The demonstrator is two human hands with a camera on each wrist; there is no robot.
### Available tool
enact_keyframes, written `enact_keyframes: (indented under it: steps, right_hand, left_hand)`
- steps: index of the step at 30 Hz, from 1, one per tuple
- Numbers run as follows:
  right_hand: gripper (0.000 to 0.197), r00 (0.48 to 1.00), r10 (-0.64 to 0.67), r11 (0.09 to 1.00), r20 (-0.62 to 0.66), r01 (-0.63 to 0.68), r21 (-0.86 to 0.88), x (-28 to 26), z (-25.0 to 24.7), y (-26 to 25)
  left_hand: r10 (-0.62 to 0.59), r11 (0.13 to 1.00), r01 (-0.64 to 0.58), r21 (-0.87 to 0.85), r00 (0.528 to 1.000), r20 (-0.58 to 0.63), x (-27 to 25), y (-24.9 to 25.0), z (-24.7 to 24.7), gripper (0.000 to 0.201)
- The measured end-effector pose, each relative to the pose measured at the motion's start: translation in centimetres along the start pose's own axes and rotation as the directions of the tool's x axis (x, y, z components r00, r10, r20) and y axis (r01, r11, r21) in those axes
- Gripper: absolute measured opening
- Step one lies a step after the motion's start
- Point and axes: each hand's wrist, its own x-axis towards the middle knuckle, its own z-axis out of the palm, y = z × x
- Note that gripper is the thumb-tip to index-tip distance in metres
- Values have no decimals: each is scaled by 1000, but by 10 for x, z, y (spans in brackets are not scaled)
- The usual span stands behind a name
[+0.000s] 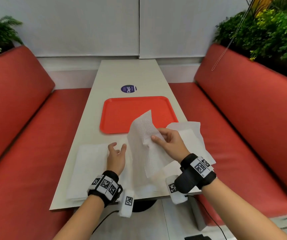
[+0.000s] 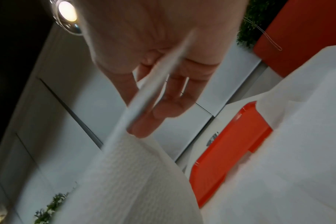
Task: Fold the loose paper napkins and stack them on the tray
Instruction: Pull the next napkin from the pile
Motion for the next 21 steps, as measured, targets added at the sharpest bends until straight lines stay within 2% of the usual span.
enact_keyframes:
  steps: [2,4,7,9,11,13,15,17,21]
  right_hand:
    - [18,999,-34,998,-18,35,43,-2,-3,-15]
    - [17,997,-61,996,-40,64,65,-3,-7,-25]
    - [15,995,-51,995,-90,58,86,-5,-11,-31]
    - [10,988,-28,997,-155,39,73,-4,-16,-28]
    - [11,974,16,999,-228,-7,39,-1,-24,-18]
    - [16,964,50,999,-260,-51,4,1,-34,-8]
    - [15,956,71,996,-284,-84,-34,3,-44,1]
    - [14,952,66,994,-298,-90,-69,4,-53,6]
    - [24,950,79,989,-302,-112,-95,7,-63,15]
  left_hand:
    - [-115,972,120,-203,993,36,3,2,3,47]
    - [-170,921,209,-329,975,141,2,7,6,45]
    - [-152,880,283,-381,929,339,-6,18,8,46]
    - [-94,861,286,-421,903,420,-9,22,10,50]
    - [-32,847,234,-477,919,393,-10,25,9,44]
    - [0,828,165,-537,956,294,-9,28,6,32]
    - [50,842,70,-535,977,206,-4,31,1,29]
    - [121,860,-30,-509,982,147,0,36,-5,28]
    - [250,871,-170,-461,961,118,1,48,-14,17]
